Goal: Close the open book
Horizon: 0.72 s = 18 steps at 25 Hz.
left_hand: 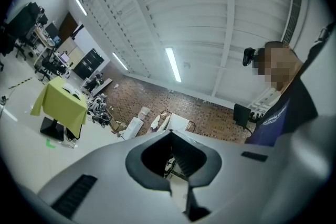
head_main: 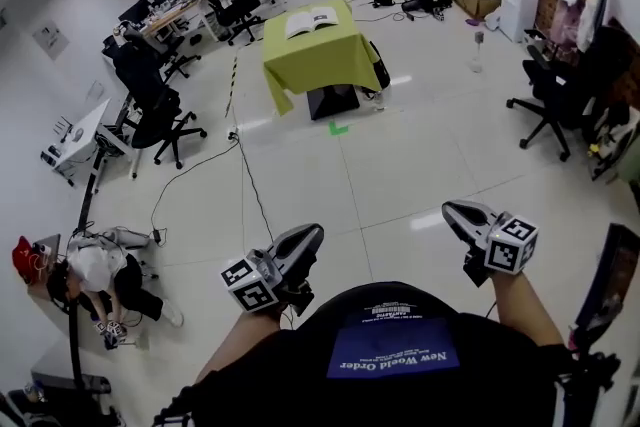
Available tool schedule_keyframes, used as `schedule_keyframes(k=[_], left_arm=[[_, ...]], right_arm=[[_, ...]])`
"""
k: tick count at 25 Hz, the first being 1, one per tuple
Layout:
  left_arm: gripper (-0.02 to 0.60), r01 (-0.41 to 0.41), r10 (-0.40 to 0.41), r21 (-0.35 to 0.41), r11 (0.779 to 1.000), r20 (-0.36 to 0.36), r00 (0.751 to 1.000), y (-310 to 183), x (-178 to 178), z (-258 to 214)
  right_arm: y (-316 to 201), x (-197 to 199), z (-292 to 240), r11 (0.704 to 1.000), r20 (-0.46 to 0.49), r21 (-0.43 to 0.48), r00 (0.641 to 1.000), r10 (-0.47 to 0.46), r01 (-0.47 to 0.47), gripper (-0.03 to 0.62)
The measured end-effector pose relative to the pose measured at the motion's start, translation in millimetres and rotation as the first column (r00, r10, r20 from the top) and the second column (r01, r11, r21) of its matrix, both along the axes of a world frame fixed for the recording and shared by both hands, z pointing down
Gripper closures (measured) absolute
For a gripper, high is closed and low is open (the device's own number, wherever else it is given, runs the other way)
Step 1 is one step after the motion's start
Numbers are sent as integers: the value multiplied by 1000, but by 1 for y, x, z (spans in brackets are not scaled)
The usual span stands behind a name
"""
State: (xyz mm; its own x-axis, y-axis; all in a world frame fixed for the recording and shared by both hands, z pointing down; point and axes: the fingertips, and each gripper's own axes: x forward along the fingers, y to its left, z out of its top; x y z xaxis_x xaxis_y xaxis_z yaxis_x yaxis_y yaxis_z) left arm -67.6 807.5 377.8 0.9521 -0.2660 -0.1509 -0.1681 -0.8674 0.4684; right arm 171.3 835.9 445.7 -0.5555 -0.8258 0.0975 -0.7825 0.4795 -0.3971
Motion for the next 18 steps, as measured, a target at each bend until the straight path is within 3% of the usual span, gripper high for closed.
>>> schedule_keyframes(k=[5, 11, 18], left_arm=[[575, -30, 30, 30, 999, 10, 1000, -53, -69, -19], [575, -11, 12, 54, 999, -22, 1000, -117, -153, -17], [575, 39, -38, 13, 999, -45, 998, -169, -183, -12]], right_arm=[[-58, -78, -37, 1000, -19, 21, 1000, -2, 2, 606], [-133, -166, -51, 998, -54, 35, 998, -41, 43, 606], [-191, -190, -55, 996, -77, -7, 993, -91, 91, 606]])
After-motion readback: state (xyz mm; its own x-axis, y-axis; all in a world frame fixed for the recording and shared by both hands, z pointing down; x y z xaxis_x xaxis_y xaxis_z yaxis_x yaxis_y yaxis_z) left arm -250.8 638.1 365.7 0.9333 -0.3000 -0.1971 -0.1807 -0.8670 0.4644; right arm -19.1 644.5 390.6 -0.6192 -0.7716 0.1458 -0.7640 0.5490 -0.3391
